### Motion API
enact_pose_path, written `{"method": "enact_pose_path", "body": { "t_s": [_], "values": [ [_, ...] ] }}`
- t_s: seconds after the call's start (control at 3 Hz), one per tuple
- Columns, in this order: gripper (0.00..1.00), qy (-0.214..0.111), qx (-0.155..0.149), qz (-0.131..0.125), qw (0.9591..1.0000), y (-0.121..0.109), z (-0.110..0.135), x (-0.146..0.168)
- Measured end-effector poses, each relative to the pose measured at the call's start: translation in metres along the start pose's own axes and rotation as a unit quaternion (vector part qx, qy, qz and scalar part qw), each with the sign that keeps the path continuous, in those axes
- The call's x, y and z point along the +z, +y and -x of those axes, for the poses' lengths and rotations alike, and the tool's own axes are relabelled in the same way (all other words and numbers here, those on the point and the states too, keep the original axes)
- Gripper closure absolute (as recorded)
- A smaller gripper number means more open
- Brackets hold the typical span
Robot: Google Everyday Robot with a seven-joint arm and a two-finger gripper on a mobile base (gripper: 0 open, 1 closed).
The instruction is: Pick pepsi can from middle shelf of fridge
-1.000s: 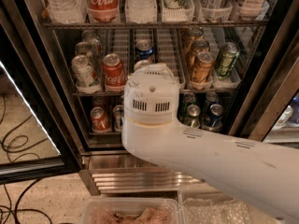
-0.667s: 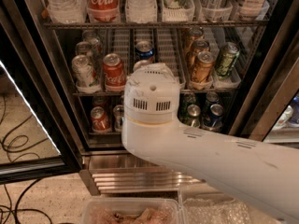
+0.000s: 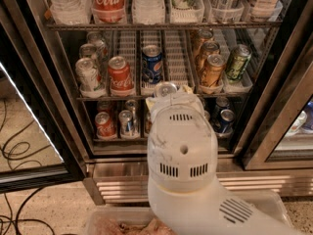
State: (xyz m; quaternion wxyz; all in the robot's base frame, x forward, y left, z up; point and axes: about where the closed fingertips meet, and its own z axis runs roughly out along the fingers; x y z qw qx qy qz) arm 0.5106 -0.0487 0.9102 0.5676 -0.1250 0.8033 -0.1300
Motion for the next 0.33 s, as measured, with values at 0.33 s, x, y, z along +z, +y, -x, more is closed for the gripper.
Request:
{"method": "enact_pose_path", "body": {
  "t_s": [0.33],
  "values": [
    [1.0, -0.002, -0.015, -0.003, 0.9999, -0.0013, 0.0017, -0.0023]
  ]
}}
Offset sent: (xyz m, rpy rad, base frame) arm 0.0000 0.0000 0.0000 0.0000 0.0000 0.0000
